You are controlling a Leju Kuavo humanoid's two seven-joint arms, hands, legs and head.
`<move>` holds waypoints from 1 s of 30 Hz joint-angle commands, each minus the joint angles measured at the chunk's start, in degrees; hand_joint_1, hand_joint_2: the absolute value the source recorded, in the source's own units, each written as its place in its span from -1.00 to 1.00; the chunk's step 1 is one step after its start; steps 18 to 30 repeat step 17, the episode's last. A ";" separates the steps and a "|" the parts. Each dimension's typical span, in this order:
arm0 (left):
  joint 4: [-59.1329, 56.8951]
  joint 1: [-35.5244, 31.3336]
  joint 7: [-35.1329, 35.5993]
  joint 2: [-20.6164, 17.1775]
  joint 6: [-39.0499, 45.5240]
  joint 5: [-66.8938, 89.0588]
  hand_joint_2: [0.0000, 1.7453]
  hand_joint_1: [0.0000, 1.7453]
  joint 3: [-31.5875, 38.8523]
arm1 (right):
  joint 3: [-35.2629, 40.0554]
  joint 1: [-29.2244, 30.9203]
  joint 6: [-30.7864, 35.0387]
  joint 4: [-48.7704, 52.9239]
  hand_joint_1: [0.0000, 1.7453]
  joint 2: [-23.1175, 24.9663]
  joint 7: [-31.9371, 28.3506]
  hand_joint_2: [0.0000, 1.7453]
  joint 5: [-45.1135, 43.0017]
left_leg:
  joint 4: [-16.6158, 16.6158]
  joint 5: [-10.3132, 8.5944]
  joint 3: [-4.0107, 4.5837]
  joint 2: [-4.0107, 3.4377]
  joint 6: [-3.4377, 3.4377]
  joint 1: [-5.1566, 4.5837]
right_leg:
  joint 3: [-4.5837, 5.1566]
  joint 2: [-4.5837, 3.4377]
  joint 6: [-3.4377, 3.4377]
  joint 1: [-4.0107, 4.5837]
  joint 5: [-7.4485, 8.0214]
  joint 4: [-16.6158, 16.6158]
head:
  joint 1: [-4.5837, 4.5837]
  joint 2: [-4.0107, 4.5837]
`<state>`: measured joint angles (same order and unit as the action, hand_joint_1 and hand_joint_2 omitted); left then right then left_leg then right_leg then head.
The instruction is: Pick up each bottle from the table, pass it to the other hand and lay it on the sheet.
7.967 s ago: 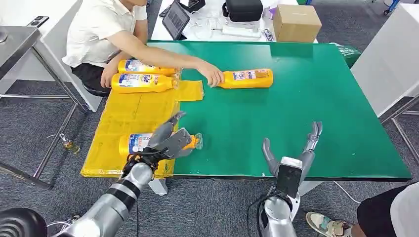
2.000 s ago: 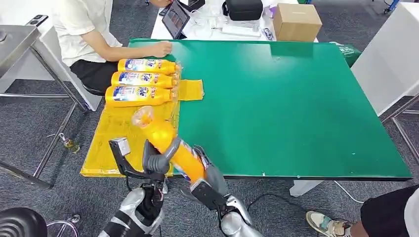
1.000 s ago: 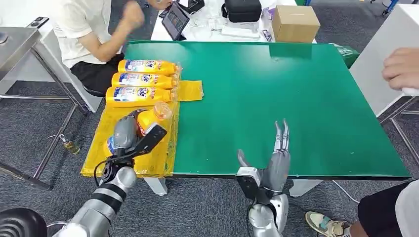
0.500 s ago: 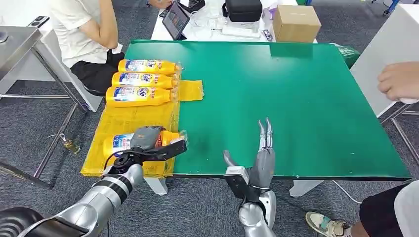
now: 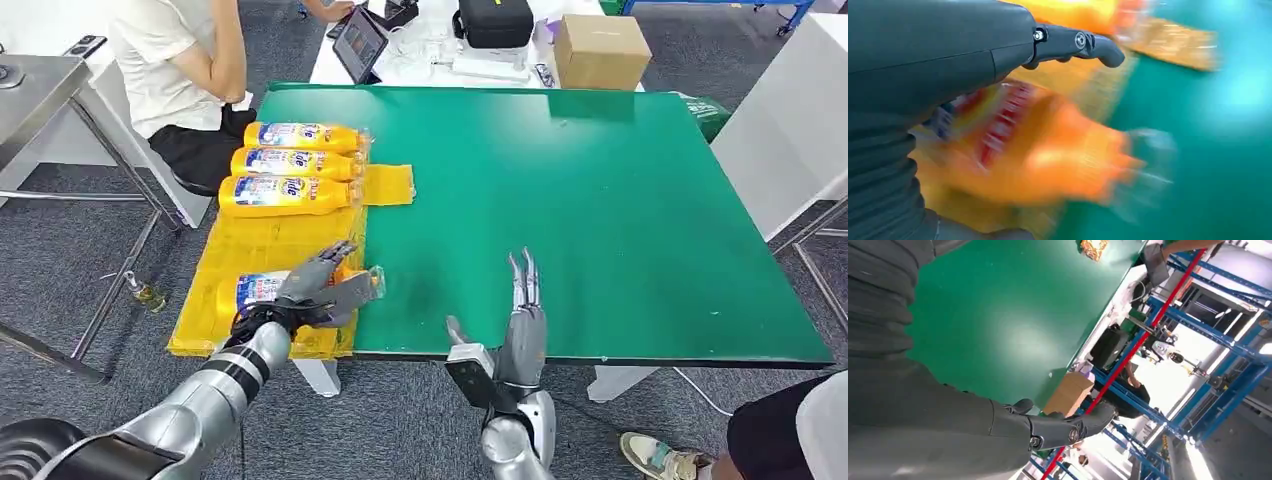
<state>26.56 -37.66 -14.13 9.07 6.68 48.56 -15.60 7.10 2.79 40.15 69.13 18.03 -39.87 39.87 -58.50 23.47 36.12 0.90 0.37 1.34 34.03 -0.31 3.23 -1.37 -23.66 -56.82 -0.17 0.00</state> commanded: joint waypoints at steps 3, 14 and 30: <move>2.20 3.97 -4.98 1.71 -3.50 -5.93 1.00 -1.00 5.17 | -0.32 1.54 -0.15 -3.85 -1.00 -1.94 -0.13 1.00 -0.12 | 0.10 0.03 -0.17 -0.18 -0.07 -0.02 | -0.11 -0.11 -0.11 0.02 0.03 0.10 | 0.04 0.00; 29.07 16.23 -18.29 2.72 13.00 -19.06 1.00 -1.00 -0.88 | -0.06 0.90 -0.15 -4.79 -1.00 -1.93 -0.13 1.00 -0.14 | 0.01 0.08 0.17 -0.11 -0.08 0.03 | 0.24 -0.01 -0.12 0.06 -0.04 0.07 | 0.00 0.00; 34.29 20.25 -19.49 2.79 12.23 -28.79 1.00 -1.00 -3.55 | 5.09 2.25 -0.15 -9.55 -1.00 -3.77 -0.13 1.00 -12.80 | 0.05 0.13 0.12 -0.17 -0.11 0.02 | 0.21 -0.03 -0.17 0.07 -0.08 0.10 | 0.02 0.00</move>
